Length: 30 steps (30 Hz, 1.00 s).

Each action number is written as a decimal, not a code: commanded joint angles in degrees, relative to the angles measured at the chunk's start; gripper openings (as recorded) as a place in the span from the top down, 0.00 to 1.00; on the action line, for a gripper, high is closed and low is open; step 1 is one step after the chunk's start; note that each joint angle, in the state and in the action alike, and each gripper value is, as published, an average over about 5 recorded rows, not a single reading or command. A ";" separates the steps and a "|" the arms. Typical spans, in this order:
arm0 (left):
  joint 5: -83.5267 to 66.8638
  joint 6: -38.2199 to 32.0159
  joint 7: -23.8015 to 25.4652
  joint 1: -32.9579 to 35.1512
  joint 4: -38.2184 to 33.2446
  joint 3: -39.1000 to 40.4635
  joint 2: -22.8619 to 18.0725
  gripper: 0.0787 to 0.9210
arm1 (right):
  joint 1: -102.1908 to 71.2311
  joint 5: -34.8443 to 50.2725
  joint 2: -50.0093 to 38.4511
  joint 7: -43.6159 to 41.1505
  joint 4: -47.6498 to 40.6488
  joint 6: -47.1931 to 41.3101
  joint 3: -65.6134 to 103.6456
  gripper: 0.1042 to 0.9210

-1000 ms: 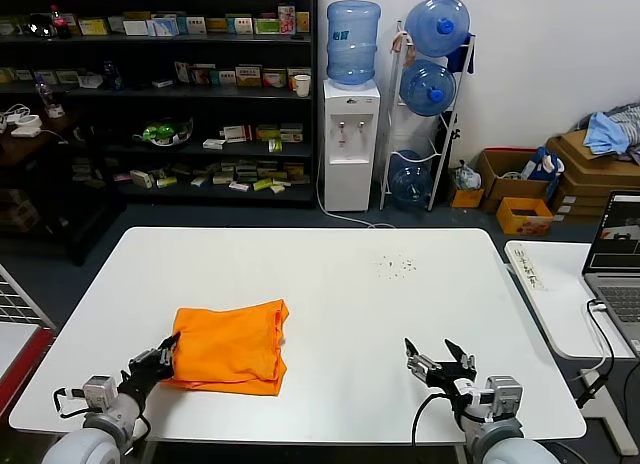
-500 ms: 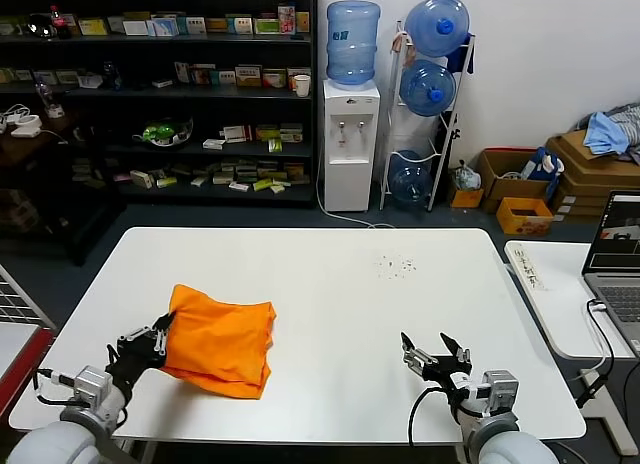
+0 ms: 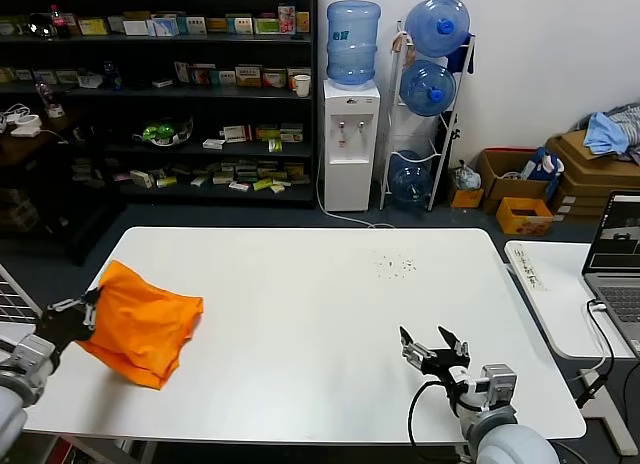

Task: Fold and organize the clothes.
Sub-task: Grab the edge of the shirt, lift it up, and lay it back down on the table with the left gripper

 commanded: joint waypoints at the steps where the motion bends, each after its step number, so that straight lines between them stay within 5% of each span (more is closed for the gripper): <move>1: 1.79 -0.20 0.80 -0.36 8.77 -4.52 3.89 0.98 | 0.23 -0.04 -0.05 0.01 -0.22 0.16 0.01 0.12; 5: -0.11 0.12 0.68 -0.18 7.30 -4.60 3.54 0.98 | 0.03 -0.24 0.23 0.11 -0.13 0.10 -0.04 0.12; 10: -15.39 3.02 -2.77 2.38 -4.45 1.01 1.49 0.98 | -0.26 -0.53 0.76 0.39 0.06 -0.21 0.26 0.12; 17: -46.02 6.97 -21.29 -8.16 -19.51 31.41 -12.18 0.98 | -0.47 -0.42 2.06 1.29 -1.58 -1.40 1.16 0.12; 22: -53.87 6.18 -28.19 -18.95 -17.80 44.94 -23.50 0.98 | -1.06 -0.50 3.36 2.01 -3.38 -2.05 2.53 0.12; 30: -50.88 5.35 -29.36 -25.55 -7.72 50.64 -33.82 0.98 | -1.76 -1.49 5.85 2.32 -4.30 -2.22 3.22 0.12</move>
